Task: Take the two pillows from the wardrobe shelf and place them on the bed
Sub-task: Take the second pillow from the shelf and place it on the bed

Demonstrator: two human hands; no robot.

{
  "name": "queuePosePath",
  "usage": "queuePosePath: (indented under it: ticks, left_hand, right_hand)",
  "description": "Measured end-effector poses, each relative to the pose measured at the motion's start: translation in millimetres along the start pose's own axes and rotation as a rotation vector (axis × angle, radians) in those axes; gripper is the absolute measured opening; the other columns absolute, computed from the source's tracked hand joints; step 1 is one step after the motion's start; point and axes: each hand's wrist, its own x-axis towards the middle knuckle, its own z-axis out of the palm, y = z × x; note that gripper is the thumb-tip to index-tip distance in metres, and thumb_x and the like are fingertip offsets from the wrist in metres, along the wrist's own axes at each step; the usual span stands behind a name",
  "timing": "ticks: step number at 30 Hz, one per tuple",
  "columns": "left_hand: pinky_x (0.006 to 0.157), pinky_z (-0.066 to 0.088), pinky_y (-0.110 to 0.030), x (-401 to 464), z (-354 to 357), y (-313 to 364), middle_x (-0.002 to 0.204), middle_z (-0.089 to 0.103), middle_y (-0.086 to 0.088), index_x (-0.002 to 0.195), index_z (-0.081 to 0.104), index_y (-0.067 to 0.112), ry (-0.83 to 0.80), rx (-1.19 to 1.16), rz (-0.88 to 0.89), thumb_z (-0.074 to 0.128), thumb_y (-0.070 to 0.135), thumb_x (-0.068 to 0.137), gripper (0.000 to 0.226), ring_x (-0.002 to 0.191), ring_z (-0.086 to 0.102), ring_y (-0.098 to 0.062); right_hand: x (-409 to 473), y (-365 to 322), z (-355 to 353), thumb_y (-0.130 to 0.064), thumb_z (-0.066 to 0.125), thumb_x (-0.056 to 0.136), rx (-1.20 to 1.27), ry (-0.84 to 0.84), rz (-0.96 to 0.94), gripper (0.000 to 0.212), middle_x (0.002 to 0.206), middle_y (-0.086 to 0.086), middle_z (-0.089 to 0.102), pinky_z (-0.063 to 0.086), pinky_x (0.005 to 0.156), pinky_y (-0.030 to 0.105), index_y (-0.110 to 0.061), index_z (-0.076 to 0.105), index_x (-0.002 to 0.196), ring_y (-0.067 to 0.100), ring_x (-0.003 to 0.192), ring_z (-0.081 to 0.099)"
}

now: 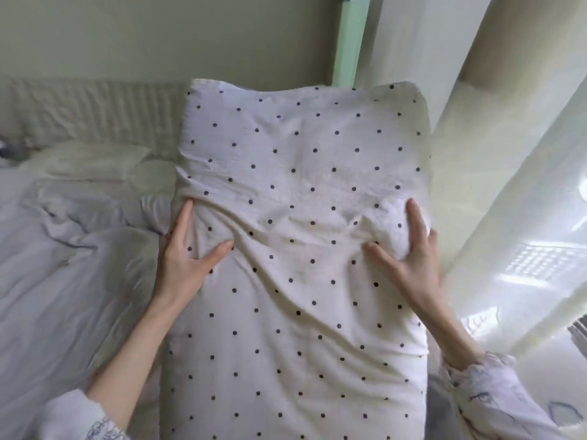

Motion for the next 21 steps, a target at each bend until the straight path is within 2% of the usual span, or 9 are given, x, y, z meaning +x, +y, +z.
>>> queuePosePath:
  ticks: [3,5,6,8,11,15,17,19,21]
  left_hand:
    - [0.105,0.019,-0.012,35.6,8.6,-9.7,0.141,0.023,0.028,0.141,0.022,0.043,0.08,0.01,-0.027,0.076,0.037,0.069,0.09,0.124,0.019,0.023]
    - [0.106,0.019,-0.012,58.9,10.1,-17.2,0.142,0.023,0.029,0.142,0.023,0.041,0.13,0.027,-0.049,0.076,0.03,0.072,0.088,0.124,0.018,0.025]
    - [0.103,0.018,-0.005,70.1,11.1,-20.9,0.142,0.023,0.029,0.142,0.023,0.04,0.158,0.046,-0.051,0.076,0.03,0.073,0.087,0.123,0.018,0.026]
    - [0.094,0.017,0.006,93.0,14.2,-29.2,0.142,0.024,0.03,0.142,0.024,0.04,0.214,0.087,-0.052,0.075,0.03,0.073,0.087,0.122,0.017,0.029]
    - [0.089,0.016,0.009,130.3,20.0,-45.0,0.14,0.025,0.028,0.141,0.024,0.043,0.284,0.139,-0.069,0.076,0.033,0.073,0.086,0.117,0.017,0.033]
    - [0.097,0.019,-0.009,192.6,30.7,-71.4,0.136,0.026,0.026,0.139,0.023,0.048,0.333,0.193,-0.108,0.075,0.035,0.073,0.086,0.123,0.021,0.017]
    - [0.092,0.021,-0.008,231.5,37.5,-87.7,0.135,0.028,0.023,0.137,0.023,0.054,0.34,0.191,-0.128,0.076,0.037,0.072,0.086,0.122,0.024,0.012]
    - [0.085,0.025,-0.009,275.4,44.0,-105.2,0.13,0.031,0.017,0.132,0.021,0.062,0.329,0.187,-0.164,0.076,0.041,0.07,0.085,0.114,0.034,0.008]
    - [0.083,0.03,-0.017,321.4,49.6,-119.5,0.123,0.033,0.01,0.127,0.018,0.069,0.326,0.205,-0.203,0.075,0.045,0.069,0.085,0.094,0.043,0.008]
  right_hand:
    - [61.2,7.9,32.9,-0.055,0.067,0.063,0.053,-0.073,-0.014,0.092,0.124,-0.006,0.033,0.027,0.089,0.014,-0.055,0.014,0.138,-0.02,0.096,0.033]
    - [97.7,12.1,56.2,-0.056,0.066,0.062,0.087,-0.116,-0.035,0.092,0.124,-0.008,0.033,0.027,0.087,0.011,-0.056,0.014,0.137,-0.031,0.095,0.029]
    - [114.6,14.2,67.9,-0.057,0.067,0.062,0.102,-0.133,-0.04,0.091,0.126,-0.009,0.034,0.029,0.089,0.015,-0.057,0.013,0.136,-0.029,0.098,0.03]
    - [147.5,18.6,91.7,-0.058,0.068,0.06,0.131,-0.163,-0.041,0.091,0.124,-0.009,0.035,0.03,0.093,0.022,-0.063,0.013,0.132,-0.01,0.105,0.039]
    - [195.7,27.1,129.9,-0.061,0.068,0.058,0.161,-0.19,-0.068,0.09,0.118,-0.011,0.034,0.033,0.092,0.026,-0.067,0.013,0.129,0.002,0.105,0.042]
    - [262.0,41.3,182.1,-0.066,0.067,0.055,0.168,-0.209,-0.105,0.089,0.114,-0.011,0.034,0.033,0.089,0.028,-0.071,0.012,0.125,0.004,0.1,0.042]
    - [299.4,49.3,210.6,-0.068,0.066,0.055,0.158,-0.211,-0.107,0.088,0.112,-0.012,0.033,0.032,0.086,0.028,-0.072,0.012,0.124,0.004,0.097,0.041]
    - [340.3,55.6,241.5,-0.069,0.064,0.055,0.151,-0.215,-0.112,0.088,0.113,-0.011,0.033,0.032,0.085,0.028,-0.071,0.012,0.126,0.005,0.098,0.041]
    - [383.4,57.2,272.4,-0.071,0.062,0.055,0.138,-0.228,-0.118,0.088,0.116,-0.01,0.033,0.032,0.084,0.029,-0.069,0.013,0.128,0.008,0.099,0.041]
